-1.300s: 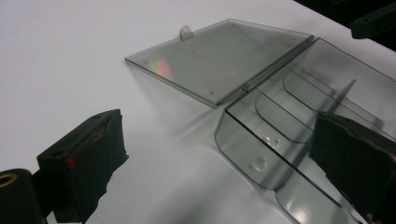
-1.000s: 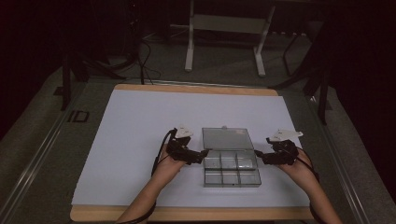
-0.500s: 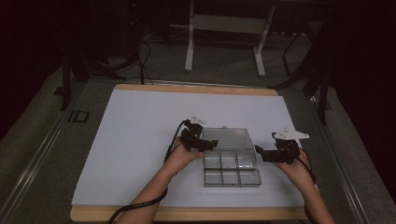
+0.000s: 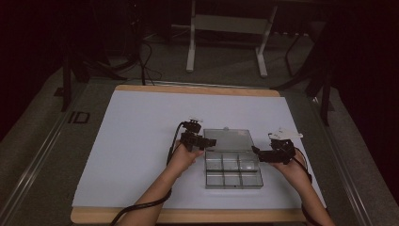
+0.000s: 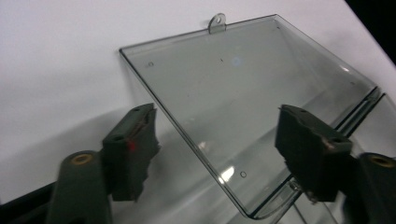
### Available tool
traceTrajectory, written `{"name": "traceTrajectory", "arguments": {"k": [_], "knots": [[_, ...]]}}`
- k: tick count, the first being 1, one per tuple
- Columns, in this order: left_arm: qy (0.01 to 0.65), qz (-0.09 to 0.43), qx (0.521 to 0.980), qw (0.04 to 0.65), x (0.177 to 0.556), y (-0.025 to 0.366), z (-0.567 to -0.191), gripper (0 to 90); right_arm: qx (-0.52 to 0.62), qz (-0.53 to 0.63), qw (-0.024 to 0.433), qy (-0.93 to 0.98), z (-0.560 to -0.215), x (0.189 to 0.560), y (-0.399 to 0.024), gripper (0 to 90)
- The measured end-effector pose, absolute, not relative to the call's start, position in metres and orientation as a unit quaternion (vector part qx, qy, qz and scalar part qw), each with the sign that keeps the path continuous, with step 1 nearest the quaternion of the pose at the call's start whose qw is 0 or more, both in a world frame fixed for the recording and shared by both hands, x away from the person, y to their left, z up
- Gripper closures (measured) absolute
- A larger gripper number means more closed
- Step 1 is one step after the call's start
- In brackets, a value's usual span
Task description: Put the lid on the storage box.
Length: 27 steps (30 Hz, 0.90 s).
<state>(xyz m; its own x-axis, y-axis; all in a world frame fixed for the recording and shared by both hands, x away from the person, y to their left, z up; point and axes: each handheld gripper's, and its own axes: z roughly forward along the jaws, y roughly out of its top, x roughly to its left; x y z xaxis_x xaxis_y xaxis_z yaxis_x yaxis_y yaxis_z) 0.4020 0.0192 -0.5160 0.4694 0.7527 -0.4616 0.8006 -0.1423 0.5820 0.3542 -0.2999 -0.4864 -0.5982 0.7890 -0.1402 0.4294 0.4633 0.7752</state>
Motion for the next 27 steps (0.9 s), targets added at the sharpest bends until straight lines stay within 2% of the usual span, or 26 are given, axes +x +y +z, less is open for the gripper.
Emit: {"name": "traceTrajectory", "arguments": {"k": [2,7,12,15,22,27], "knots": [[0.514,-0.062,0.750,0.411,0.404,0.022,-0.520,36.1,0.371,0.361,0.247,0.819,-0.487,0.355,-0.299,13.8],[0.518,-0.100,0.745,0.409,0.406,0.023,-0.527,37.9,0.367,0.358,0.251,0.821,-0.486,0.355,-0.297,14.5],[0.517,-0.115,0.740,0.414,0.408,0.025,-0.530,41.1,0.370,0.358,0.255,0.818,-0.483,0.356,-0.297,14.6],[0.515,-0.111,0.741,0.417,0.407,0.024,-0.529,42.2,0.372,0.357,0.254,0.819,-0.484,0.356,-0.297,14.7],[0.495,-0.094,0.750,0.429,0.403,0.024,-0.522,52.0,0.381,0.363,0.240,0.816,-0.488,0.361,-0.296,14.9],[0.478,-0.064,0.759,0.438,0.397,0.024,-0.518,56.8,0.380,0.367,0.232,0.817,-0.488,0.367,-0.297,21.2]]}}
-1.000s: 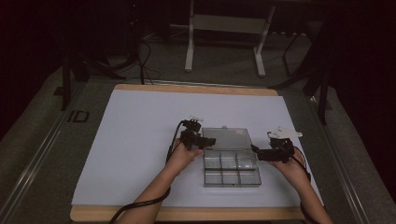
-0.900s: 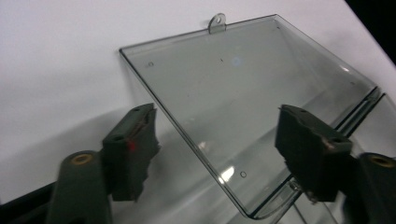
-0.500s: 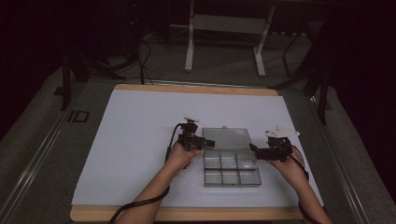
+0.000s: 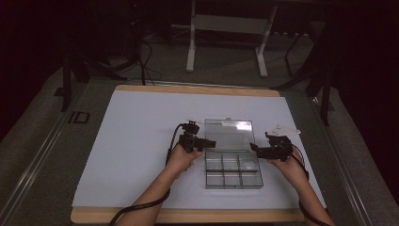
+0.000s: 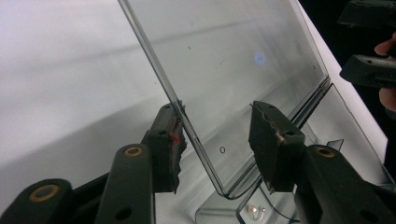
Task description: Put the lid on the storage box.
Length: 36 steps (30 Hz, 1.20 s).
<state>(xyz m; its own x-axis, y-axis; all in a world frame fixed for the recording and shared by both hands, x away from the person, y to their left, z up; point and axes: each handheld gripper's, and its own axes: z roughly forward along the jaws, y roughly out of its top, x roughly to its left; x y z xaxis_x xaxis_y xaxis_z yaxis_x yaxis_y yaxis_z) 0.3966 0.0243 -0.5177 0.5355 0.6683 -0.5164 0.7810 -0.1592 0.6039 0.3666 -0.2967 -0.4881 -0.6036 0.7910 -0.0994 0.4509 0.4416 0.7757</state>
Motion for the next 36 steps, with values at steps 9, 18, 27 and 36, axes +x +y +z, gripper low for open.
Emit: {"name": "traceTrajectory", "arguments": {"k": [9,18,27,36], "knots": [[0.454,-0.016,0.773,0.443,0.386,0.025,-0.508,66.1,0.377,0.376,0.200,0.823,-0.495,0.375,-0.297,36.1],[0.443,-0.008,0.773,0.454,0.382,0.028,-0.507,70.9,0.359,0.387,0.186,0.829,-0.491,0.373,-0.295,59.7],[0.429,0.003,0.776,0.462,0.379,0.030,-0.507,71.1,0.365,0.388,0.183,0.826,-0.489,0.372,-0.294,61.7],[0.425,0.011,0.777,0.465,0.379,0.030,-0.501,69.2,0.359,0.388,0.188,0.828,-0.489,0.370,-0.295,63.7]]}}
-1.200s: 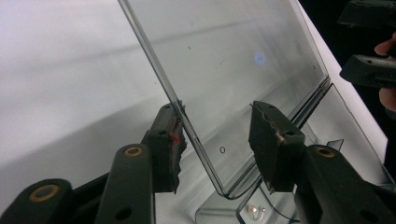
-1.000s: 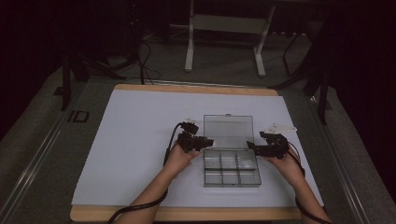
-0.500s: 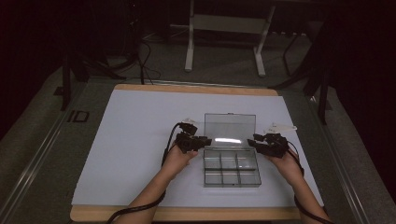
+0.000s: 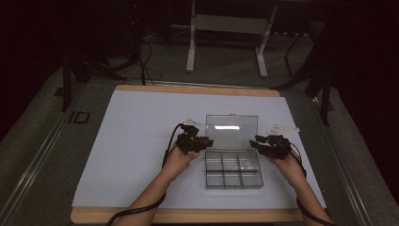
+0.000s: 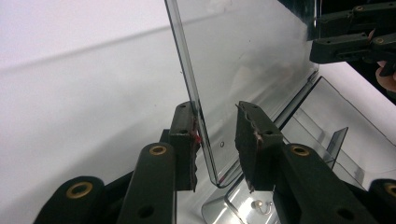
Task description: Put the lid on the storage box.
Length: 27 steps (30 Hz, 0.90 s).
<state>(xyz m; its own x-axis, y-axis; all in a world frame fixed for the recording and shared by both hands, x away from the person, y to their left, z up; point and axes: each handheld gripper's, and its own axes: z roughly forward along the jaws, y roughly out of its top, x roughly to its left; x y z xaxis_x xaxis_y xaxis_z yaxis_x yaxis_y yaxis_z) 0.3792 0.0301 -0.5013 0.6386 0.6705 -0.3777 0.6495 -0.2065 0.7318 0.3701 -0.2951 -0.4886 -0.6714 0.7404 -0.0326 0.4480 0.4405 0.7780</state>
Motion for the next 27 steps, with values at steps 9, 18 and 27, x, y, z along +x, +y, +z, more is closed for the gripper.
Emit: {"name": "traceTrajectory", "arguments": {"k": [9,18,27], "knots": [[0.423,0.026,0.776,0.467,0.379,0.032,-0.493,72.1,0.355,0.392,0.188,0.828,-0.485,0.369,-0.297,68.9],[0.416,0.034,0.781,0.464,0.378,0.033,-0.485,75.3,0.349,0.394,0.189,0.829,-0.482,0.368,-0.299,73.6],[0.409,0.036,0.777,0.477,0.373,0.035,-0.479,75.0,0.340,0.397,0.192,0.831,-0.477,0.363,-0.301,75.6]]}}
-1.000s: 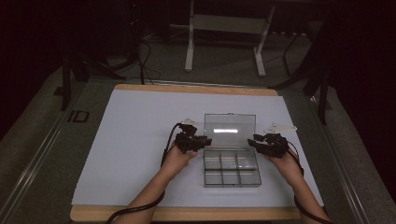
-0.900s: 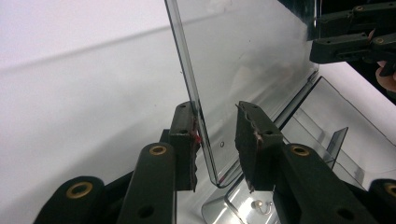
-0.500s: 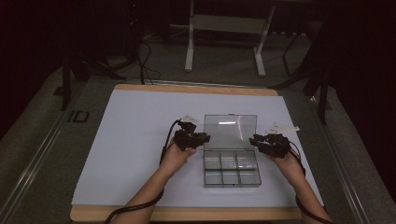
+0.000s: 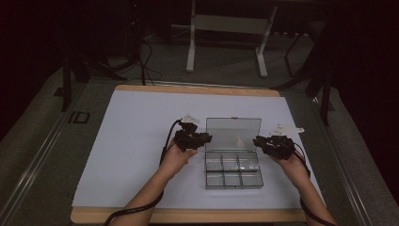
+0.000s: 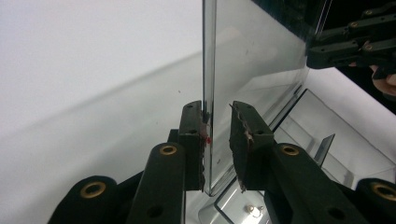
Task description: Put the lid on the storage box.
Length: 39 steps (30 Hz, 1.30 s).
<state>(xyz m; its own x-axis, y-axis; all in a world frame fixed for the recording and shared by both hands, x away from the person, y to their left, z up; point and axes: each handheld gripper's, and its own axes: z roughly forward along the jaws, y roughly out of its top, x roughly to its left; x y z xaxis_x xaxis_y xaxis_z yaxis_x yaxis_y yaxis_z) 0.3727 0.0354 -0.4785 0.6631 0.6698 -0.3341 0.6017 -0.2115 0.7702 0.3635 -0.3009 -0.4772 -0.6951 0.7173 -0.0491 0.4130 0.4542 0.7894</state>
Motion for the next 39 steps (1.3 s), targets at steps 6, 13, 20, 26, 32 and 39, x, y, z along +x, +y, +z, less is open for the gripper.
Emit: {"name": "traceTrajectory", "arguments": {"k": [6,13,20,26,32,39], "knots": [[0.402,0.041,0.780,0.478,0.369,0.036,-0.473,74.1,0.335,0.405,0.192,0.829,-0.473,0.360,-0.301,75.8],[0.389,0.048,0.787,0.477,0.360,0.035,-0.468,73.9,0.328,0.415,0.194,0.826,-0.466,0.353,-0.303,76.1],[0.375,0.064,0.794,0.474,0.350,0.034,-0.467,73.0,0.321,0.425,0.192,0.824,-0.464,0.346,-0.307,76.6],[0.363,0.091,0.803,0.464,0.340,0.032,-0.466,71.7,0.316,0.431,0.188,0.824,-0.465,0.340,-0.309,76.7],[0.353,0.097,0.805,0.467,0.331,0.032,-0.470,69.1,0.310,0.433,0.189,0.825,-0.467,0.332,-0.312,77.2],[0.352,0.088,0.805,0.469,0.323,0.034,-0.474,67.8,0.306,0.431,0.184,0.829,-0.470,0.324,-0.315,77.9]]}}
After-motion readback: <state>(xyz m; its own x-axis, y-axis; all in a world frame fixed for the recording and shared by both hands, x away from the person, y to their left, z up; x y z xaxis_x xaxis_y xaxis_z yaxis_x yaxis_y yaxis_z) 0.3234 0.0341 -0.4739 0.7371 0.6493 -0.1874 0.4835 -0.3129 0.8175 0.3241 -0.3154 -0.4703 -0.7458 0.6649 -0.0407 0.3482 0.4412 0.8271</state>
